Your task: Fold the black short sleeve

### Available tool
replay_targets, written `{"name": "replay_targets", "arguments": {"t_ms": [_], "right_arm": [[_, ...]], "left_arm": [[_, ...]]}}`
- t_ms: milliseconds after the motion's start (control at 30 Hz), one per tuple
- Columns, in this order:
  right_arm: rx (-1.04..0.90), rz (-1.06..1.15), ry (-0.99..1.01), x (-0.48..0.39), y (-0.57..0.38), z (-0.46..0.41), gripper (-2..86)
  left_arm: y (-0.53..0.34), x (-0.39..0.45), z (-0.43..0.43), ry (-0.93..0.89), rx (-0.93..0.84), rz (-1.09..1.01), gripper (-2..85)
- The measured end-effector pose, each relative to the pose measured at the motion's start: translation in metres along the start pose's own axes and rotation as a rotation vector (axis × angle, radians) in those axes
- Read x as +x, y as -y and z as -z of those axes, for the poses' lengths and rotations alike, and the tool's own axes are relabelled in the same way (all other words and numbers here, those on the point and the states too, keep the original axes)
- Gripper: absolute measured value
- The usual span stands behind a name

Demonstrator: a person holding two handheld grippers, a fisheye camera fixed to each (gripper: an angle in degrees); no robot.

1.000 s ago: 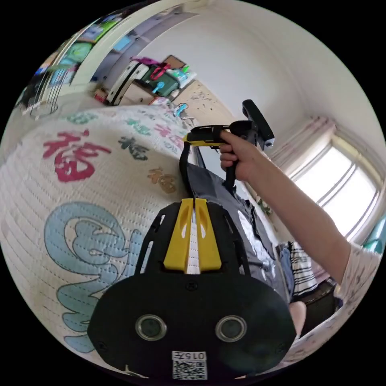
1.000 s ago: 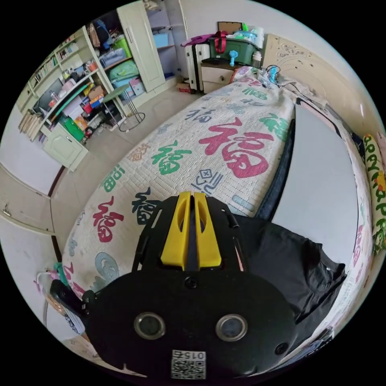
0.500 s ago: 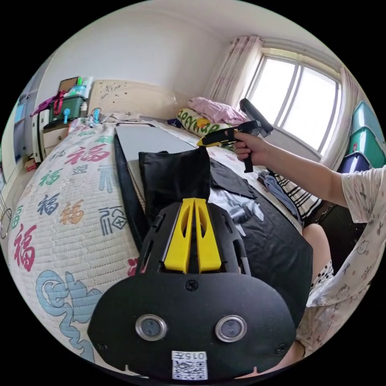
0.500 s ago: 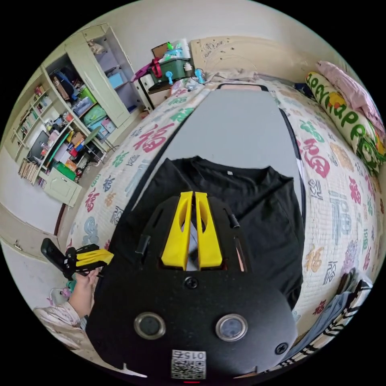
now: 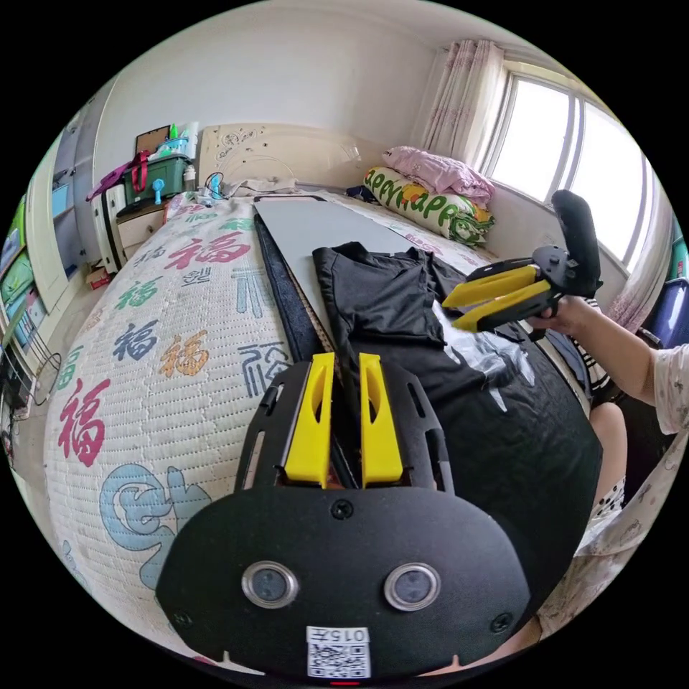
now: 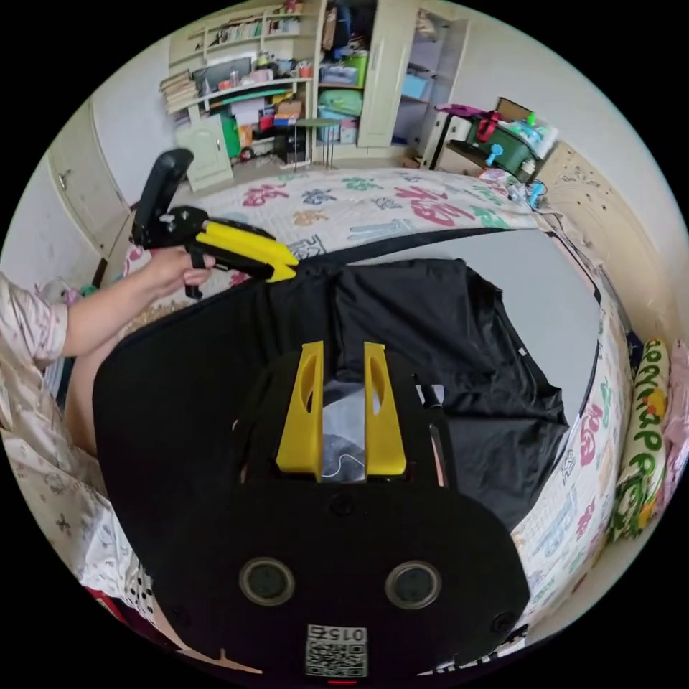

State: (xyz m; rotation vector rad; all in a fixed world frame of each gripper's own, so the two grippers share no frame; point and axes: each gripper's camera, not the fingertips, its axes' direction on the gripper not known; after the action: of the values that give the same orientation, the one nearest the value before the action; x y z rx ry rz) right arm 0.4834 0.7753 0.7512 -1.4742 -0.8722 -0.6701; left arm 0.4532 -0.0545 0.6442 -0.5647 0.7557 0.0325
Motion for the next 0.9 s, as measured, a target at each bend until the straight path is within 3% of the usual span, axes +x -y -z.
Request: {"name": "replay_targets", "arguments": {"t_ms": [133,400,533,667,900], "right_arm": [[-0.036,-0.070,0.070,0.014,-0.019,-0.008,7.9],[0.051,-0.093,0.201,0.020,-0.055,0.061,3.7],[0.064,-0.113,0.116,0.024,-0.052,0.075,5.2],[0.008,-0.082,0.179,0.019,-0.044,0.079,4.4],[0.014,-0.103,0.205,0.013,-0.029,0.110,2.3]], "left_arm": [[0.012,-0.009,0.009,-0.012,-0.018,0.008,6.9],[0.041,-0.025,0.044,0.005,0.033,0.005,6.7],[0.060,-0.037,0.051,-0.020,0.047,0.007,5.9],[0.077,-0.038,0.045,0.012,-0.050,-0.024,5.3],[0.087,-0.059,0.080,0.046,-0.018,0.022,0.9]]}}
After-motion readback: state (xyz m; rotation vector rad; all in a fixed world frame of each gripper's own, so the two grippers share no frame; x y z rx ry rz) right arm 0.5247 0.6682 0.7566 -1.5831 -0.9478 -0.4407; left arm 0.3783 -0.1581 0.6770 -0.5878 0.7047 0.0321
